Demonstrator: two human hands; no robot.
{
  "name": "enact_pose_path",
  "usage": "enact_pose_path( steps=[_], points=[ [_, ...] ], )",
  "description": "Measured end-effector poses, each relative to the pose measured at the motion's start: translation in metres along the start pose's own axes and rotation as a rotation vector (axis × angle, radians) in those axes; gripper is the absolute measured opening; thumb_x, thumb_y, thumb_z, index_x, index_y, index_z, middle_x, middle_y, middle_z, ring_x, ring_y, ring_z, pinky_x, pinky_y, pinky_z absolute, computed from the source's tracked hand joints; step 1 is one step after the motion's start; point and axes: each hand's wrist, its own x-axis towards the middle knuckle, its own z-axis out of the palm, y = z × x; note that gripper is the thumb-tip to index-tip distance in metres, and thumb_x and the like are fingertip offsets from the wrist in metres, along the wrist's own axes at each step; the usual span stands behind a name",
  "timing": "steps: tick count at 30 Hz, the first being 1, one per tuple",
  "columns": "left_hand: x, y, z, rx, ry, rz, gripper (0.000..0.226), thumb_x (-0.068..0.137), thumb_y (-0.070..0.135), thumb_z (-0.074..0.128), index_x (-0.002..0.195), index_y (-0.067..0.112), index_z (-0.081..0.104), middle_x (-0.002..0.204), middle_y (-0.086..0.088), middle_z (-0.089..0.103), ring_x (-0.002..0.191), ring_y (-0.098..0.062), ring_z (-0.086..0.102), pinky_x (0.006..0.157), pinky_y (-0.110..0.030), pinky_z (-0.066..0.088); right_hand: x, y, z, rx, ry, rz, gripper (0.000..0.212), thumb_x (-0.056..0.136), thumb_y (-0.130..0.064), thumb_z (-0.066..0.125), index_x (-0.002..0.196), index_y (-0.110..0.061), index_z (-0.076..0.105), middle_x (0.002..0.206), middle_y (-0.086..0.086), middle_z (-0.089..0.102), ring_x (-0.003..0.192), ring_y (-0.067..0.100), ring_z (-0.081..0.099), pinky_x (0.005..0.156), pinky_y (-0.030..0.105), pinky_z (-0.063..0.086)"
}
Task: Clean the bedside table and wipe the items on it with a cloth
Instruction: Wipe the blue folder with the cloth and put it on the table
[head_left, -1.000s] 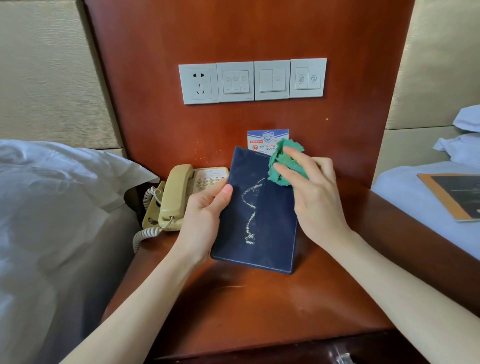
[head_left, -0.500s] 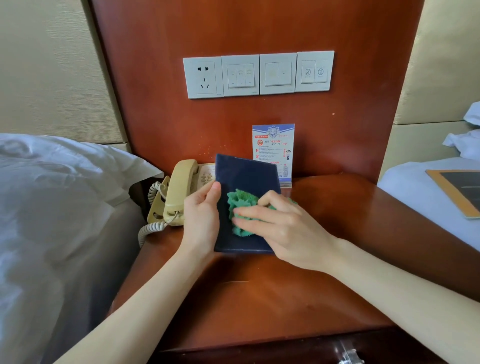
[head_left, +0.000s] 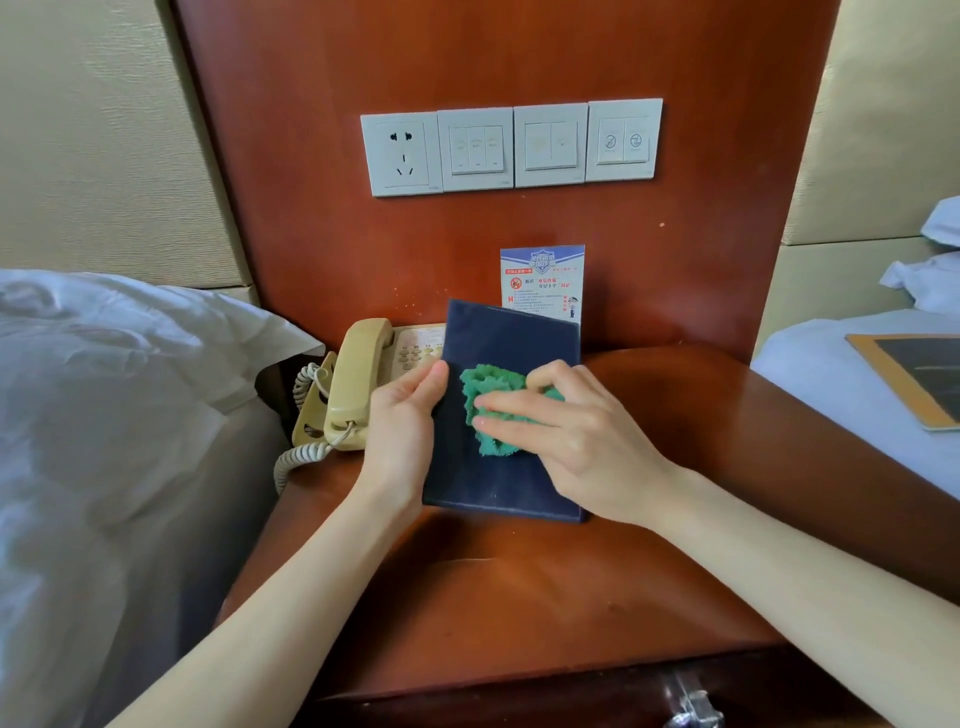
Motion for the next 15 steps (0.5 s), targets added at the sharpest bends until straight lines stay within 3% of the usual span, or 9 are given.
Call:
enact_pose_path(
  steps=[2, 6, 12, 15],
  points=[
    [-0.003, -0.001, 0.005, 0.000, -0.049, 0.011, 0.028, 0.101, 0.020, 0.046, 0.112, 0.011, 0.070, 0.109, -0.012, 0.073, 0.103, -0.029, 0.069, 0.090, -0.041, 0.054, 0.000, 0.005, 0.000, -0.047, 0.058, 0.054, 0.039, 0.080, 0.005, 0.066, 0.116, -0.011, 0.068, 0.121, 0.002, 0.065, 0.093, 0.028, 0.054, 0.067, 0.043, 0.050],
    [-0.005, -0.003, 0.006, 0.006, -0.089, 0.075, 0.031, 0.101, 0.021, 0.045, 0.102, 0.021, 0.076, 0.108, -0.007, 0.074, 0.101, -0.023, 0.069, 0.083, -0.032, 0.055, 0.006, 0.010, 0.002, -0.106, 0.161, 0.196, 0.038, 0.081, 0.005, 0.063, 0.115, -0.010, 0.067, 0.124, 0.005, 0.063, 0.093, 0.032, 0.054, 0.072, 0.043, 0.050],
    [-0.007, -0.004, 0.011, 0.033, -0.081, 0.132, 0.028, 0.101, 0.025, 0.046, 0.107, 0.020, 0.073, 0.112, -0.002, 0.073, 0.108, -0.020, 0.066, 0.097, -0.039, 0.048, 0.030, 0.017, 0.000, -0.087, 0.297, 0.408, 0.036, 0.085, 0.003, 0.058, 0.117, -0.010, 0.066, 0.126, 0.008, 0.062, 0.107, 0.034, 0.052, 0.080, 0.045, 0.052],
    [-0.008, -0.003, 0.011, 0.050, -0.079, 0.169, 0.031, 0.102, 0.024, 0.045, 0.100, 0.026, 0.075, 0.107, 0.004, 0.074, 0.102, -0.012, 0.069, 0.086, -0.027, 0.054, 0.040, 0.021, -0.001, -0.007, 0.331, 0.439, 0.047, 0.086, 0.006, 0.047, 0.130, -0.008, 0.056, 0.139, 0.009, 0.051, 0.115, 0.029, 0.049, 0.088, 0.043, 0.051]
  ],
)
